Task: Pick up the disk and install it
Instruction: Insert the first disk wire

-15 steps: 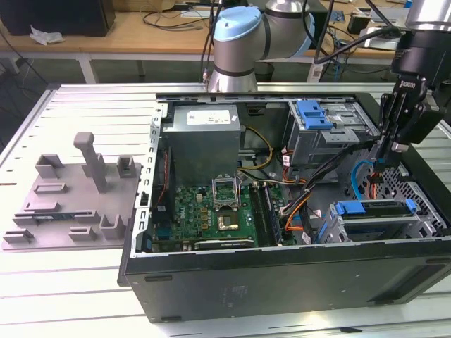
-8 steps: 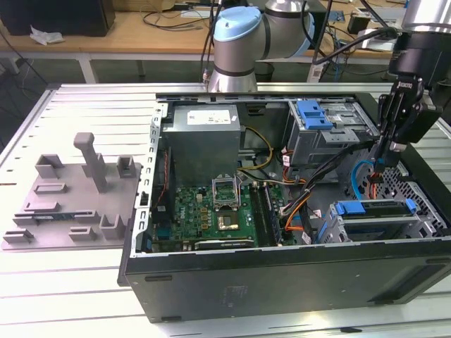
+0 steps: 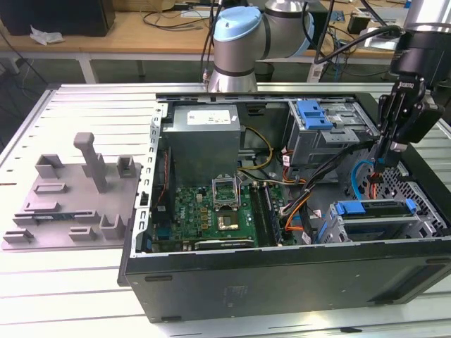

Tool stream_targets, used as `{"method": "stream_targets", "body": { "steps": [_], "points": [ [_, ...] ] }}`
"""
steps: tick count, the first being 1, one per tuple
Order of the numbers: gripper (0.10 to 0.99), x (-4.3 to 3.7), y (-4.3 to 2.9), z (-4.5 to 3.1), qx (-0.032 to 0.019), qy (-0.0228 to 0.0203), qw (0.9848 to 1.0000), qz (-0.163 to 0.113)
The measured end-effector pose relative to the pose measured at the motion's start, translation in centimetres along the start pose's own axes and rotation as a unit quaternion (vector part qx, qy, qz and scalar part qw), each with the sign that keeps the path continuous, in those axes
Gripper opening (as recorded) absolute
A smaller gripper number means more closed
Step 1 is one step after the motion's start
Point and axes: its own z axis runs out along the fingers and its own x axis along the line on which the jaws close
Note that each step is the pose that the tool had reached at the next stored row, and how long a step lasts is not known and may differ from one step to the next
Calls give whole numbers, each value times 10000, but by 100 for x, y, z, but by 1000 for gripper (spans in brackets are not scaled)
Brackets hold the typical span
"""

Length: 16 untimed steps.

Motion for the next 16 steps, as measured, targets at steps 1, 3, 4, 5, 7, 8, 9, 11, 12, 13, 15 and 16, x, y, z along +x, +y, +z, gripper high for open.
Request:
{"method": "stream_targets", "body": {
  "steps": [1,3,4,5,7,8,9,11,12,13,15,16],
  "points": [
    [294,-3,1,-1,2,0,10000,0],
    [294,-10,3,-3,8,0,10000,-2],
    [294,-14,4,-4,12,-1,10000,-4],
    [294,-20,5,-6,18,-2,10000,-6],
    [294,-30,8,-9,31,-3,10000,-8],
    [294,-36,9,-10,39,-4,10000,-9],
    [294,-44,10,-11,52,-5,10000,-9],
    [294,-56,13,-10,74,-8,10000,-8],
    [294,-58,13,-9,76,-7,10000,-9],
    [278,-58,13,-9,78,-5,10000,-8],
    [208,-60,14,-6,78,-4,10000,-8],
    [169,-61,14,-5,78,-3,10000,-8]
  ]
}}
